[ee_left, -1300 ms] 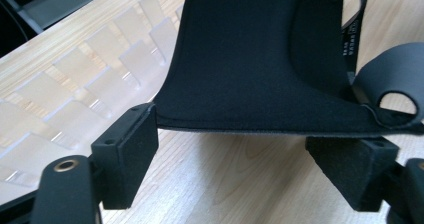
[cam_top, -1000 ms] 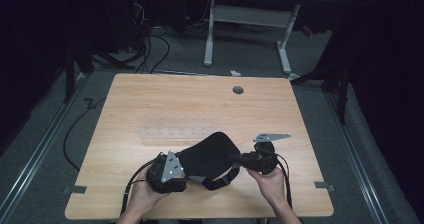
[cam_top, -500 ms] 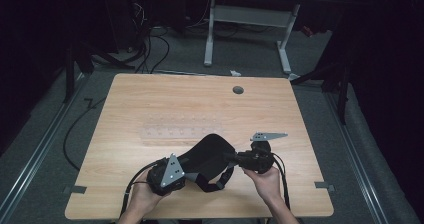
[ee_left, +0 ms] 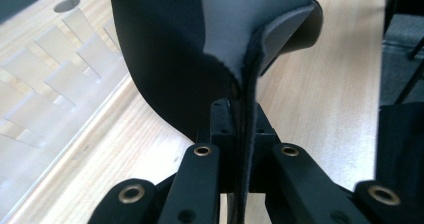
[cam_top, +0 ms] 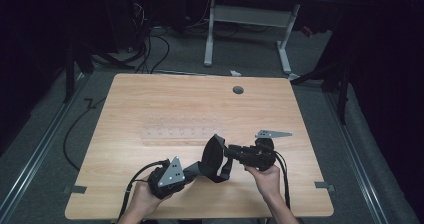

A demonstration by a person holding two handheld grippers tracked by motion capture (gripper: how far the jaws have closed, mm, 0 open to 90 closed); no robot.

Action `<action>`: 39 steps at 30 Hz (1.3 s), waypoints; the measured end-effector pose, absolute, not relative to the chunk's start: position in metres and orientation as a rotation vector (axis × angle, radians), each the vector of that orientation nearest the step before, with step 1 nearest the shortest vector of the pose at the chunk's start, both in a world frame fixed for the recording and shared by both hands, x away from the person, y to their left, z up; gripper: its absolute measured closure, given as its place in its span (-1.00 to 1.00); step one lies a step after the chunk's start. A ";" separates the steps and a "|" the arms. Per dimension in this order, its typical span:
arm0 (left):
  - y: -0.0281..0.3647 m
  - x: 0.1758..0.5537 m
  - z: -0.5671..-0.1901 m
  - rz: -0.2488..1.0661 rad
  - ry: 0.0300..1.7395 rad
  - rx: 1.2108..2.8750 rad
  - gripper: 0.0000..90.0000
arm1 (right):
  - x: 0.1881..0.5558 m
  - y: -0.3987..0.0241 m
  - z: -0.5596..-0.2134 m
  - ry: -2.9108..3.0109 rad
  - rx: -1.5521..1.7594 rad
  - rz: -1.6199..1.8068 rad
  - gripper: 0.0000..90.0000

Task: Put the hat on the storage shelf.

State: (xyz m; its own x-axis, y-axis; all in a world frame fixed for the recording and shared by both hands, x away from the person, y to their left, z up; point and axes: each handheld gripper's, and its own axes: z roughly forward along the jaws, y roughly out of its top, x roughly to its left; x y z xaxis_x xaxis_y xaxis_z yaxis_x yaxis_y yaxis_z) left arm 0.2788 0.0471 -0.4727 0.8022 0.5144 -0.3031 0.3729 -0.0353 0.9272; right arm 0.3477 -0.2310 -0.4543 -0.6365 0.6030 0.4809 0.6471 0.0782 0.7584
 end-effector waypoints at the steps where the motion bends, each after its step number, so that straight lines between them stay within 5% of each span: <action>1: 0.048 0.280 -0.472 0.124 0.719 1.641 0.92 | 0.347 -0.233 -0.455 -2.277 -1.327 -1.645 0.31; 39: 0.093 0.315 -0.443 0.077 0.917 1.339 0.92 | 0.362 -0.280 -0.531 -2.747 -2.029 -1.201 -0.02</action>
